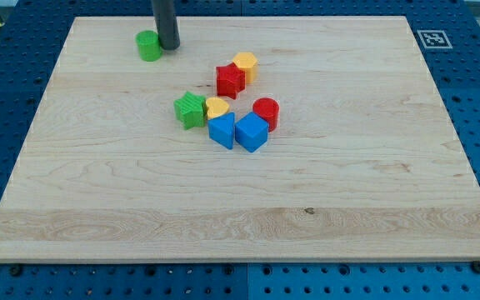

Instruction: Move the red star along with the yellow hexagon towards the green circle

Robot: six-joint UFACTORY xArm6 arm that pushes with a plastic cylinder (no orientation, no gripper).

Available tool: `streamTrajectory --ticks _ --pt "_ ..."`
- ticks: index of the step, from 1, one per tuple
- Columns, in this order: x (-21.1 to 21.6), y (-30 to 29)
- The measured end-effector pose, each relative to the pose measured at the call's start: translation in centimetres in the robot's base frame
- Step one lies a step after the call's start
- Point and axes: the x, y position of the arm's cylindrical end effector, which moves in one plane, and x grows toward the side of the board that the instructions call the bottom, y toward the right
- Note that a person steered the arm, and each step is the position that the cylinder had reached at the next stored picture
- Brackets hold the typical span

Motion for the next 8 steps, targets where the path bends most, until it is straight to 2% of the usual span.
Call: streamTrajectory --ticks 2,4,7,8 --pt "2.0 0.2" --pt "7.4 2.0" --pt "12.7 13.0" --pt "13.0 16.9"
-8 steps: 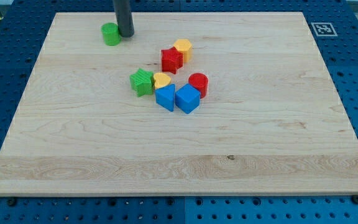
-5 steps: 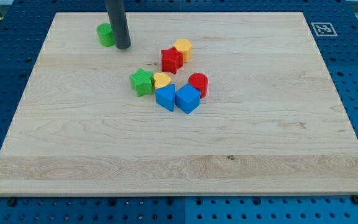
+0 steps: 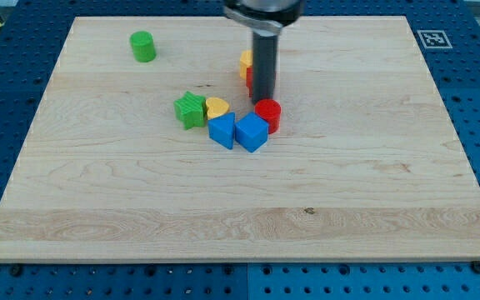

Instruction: Move the red star along with the yellow hexagon towards the green circle

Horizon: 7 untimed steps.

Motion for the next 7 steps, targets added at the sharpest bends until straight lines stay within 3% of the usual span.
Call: streamTrajectory --ticks 4,7 --pt "-3.4 -0.1" --pt "-8.6 -1.1"
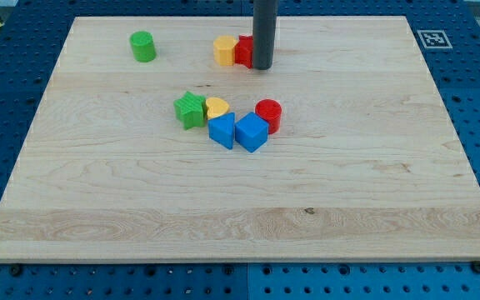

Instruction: Move the red star along with the yellow hexagon towards the green circle

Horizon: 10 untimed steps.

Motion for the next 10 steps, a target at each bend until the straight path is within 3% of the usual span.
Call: streamTrajectory --ticks 3,7,10 --pt "-3.6 3.0" --pt "-3.5 -3.3" --pt "-1.7 -1.6"
